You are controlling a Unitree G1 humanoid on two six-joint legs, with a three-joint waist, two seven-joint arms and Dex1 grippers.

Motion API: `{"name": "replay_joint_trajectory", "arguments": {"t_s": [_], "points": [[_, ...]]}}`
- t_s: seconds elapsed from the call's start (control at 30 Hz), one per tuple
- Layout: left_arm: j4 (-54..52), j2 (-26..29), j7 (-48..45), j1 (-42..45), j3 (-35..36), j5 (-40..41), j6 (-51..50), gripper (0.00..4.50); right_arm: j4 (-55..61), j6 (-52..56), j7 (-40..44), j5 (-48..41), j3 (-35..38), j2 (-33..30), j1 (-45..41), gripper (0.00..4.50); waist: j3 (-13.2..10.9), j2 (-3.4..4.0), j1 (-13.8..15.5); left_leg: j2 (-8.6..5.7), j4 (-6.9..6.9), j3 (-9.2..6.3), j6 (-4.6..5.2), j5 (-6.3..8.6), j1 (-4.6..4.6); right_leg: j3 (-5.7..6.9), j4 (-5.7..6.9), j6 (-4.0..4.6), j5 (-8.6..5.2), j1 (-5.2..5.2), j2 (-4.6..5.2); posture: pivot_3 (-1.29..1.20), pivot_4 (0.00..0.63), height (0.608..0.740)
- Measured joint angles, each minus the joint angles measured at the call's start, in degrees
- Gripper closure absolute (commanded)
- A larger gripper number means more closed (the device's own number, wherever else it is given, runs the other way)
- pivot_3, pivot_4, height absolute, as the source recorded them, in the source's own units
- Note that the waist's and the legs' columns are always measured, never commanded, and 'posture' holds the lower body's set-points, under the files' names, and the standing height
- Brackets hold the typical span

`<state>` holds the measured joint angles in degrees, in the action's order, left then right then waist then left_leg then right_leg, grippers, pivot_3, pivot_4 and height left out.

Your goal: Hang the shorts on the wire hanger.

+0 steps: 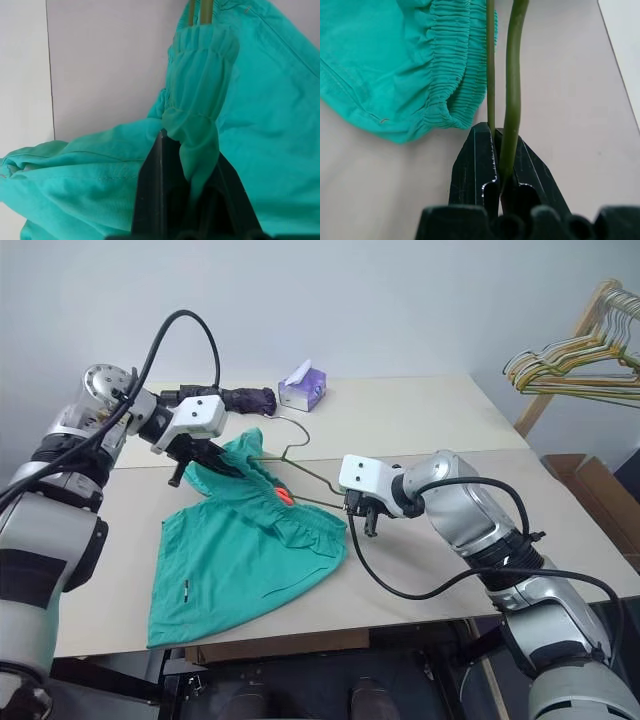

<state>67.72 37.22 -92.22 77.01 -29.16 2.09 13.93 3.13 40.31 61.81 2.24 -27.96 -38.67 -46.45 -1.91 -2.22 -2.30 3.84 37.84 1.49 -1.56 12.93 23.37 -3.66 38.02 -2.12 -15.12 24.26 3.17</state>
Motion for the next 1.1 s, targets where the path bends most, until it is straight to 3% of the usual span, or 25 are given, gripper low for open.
{"name": "replay_joint_trajectory", "arguments": {"t_s": [0.27,0.43,0.57,0.67,0.83,1.07,1.1], "points": [[0.8,2.2,0.0,0.0,3.6,-2.7,1.0,4.50,0.0,-0.9,-3.2,-1.1,6.4,-0.6,0.1,1.55,0.0,0.00,-0.1,0.00,0.00,-0.01,0.00,0.00,-0.02,0.00,0.02,0.00,0.00,-0.01,0.00,0.01,0.000,0.740],[0.8,3.6,-0.1,0.0,5.7,-4.4,1.0,4.50,0.0,3.1,-7.9,-2.1,14.5,-2.0,0.8,0.10,0.0,0.00,0.0,0.00,0.00,-0.01,0.00,0.00,-0.01,0.01,0.02,0.00,0.00,-0.02,0.01,0.01,0.000,0.740],[0.9,3.5,0.6,0.0,7.8,-5.9,1.0,4.50,0.8,12.8,-9.3,-7.2,21.5,-1.2,2.1,0.10,0.0,-0.01,0.1,0.00,0.00,-0.03,0.00,0.00,-0.03,0.01,0.02,0.00,0.00,-0.06,0.01,0.02,0.000,0.740],[1.2,4.0,1.0,0.0,9.5,-6.6,0.9,4.50,3.3,17.1,-9.8,-10.6,24.0,-0.1,8.4,0.10,0.0,-0.02,0.2,0.00,0.00,-0.06,0.03,0.01,-0.04,0.03,0.02,0.00,0.00,-0.09,0.01,0.02,0.000,0.740],[1.1,4.1,0.4,0.1,12.0,-6.6,0.5,4.50,5.2,16.9,-13.3,-15.5,24.3,9.7,18.1,0.10,0.0,-0.02,-0.3,-0.01,0.00,-0.06,0.03,0.01,-0.09,0.00,0.10,0.00,0.00,-0.08,0.00,0.02,0.000,0.740],[0.3,4.8,-0.1,0.1,14.2,-6.6,-0.3,4.50,1.2,12.7,-19.0,-19.3,24.1,22.7,19.1,0.10,0.0,-0.02,-0.2,0.00,0.00,-0.08,0.02,0.01,-0.09,0.02,0.08,0.00,0.00,-0.11,0.00,0.04,0.000,0.740],[0.2,4.8,-0.1,0.1,14.5,-6.6,-0.4,4.50,-0.7,12.2,-19.8,-19.2,23.8,23.6,18.9,0.26,0.0,-0.02,-0.1,-0.01,0.00,-0.08,0.02,0.01,-0.08,0.02,0.07,0.00,0.00,-0.11,0.01,0.04,0.000,0.740]]}}
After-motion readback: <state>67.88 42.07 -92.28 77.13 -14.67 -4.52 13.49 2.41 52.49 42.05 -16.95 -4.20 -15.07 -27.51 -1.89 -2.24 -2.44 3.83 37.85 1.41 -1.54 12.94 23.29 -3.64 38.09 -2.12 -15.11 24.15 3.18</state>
